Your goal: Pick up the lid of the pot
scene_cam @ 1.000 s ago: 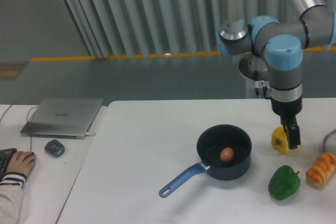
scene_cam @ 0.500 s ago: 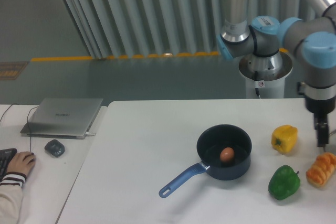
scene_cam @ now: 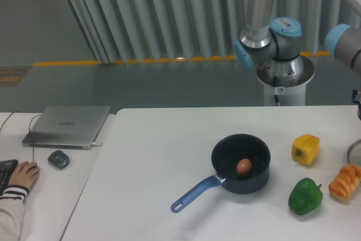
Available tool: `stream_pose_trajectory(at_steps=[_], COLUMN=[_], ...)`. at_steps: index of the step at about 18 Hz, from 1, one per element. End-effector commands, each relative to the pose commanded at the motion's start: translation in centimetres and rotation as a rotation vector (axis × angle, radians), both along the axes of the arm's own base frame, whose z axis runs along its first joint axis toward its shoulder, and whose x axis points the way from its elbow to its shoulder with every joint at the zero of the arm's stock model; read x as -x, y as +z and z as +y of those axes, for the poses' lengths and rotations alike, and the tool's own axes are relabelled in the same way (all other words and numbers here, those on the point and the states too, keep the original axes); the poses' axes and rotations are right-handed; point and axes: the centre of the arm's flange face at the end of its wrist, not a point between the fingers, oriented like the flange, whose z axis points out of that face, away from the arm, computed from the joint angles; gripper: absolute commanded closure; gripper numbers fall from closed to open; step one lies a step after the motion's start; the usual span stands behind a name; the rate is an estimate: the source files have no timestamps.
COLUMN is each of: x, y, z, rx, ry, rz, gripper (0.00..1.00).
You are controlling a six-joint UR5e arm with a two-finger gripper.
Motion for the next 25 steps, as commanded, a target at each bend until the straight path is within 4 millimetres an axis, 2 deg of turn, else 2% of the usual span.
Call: stream_pose_trajectory(at_steps=[3,9,11,12,13,16,18,24,25], x=[0.7,1.4,1.6,1.7,1.7,1.8,1.7,1.8,1.8], y=[-1.6,-3.2,-3.1,-3.1,-3.0,-3.2,-3.1,-3.3,-3.3], z=[-1.2,-1.0,-0.8,-0.8,-0.8,-0.8,-0.8,-1.0,-1.0], rx=[0.008,0.012,0.012,0.012,0.011,0.012,0.014,0.038,0.038], ry=[0.021,0.029,0.033,0.032,0.027,0.024,0.021,0.019,0.020], rz=[-0.014,-0.021,-0.012,-0.010,-0.008,-0.008,-0.005,0.001,0.001], gripper=[0.00,0.00,0.02,0.08,0.11,0.11,0.15,0.15,0.18])
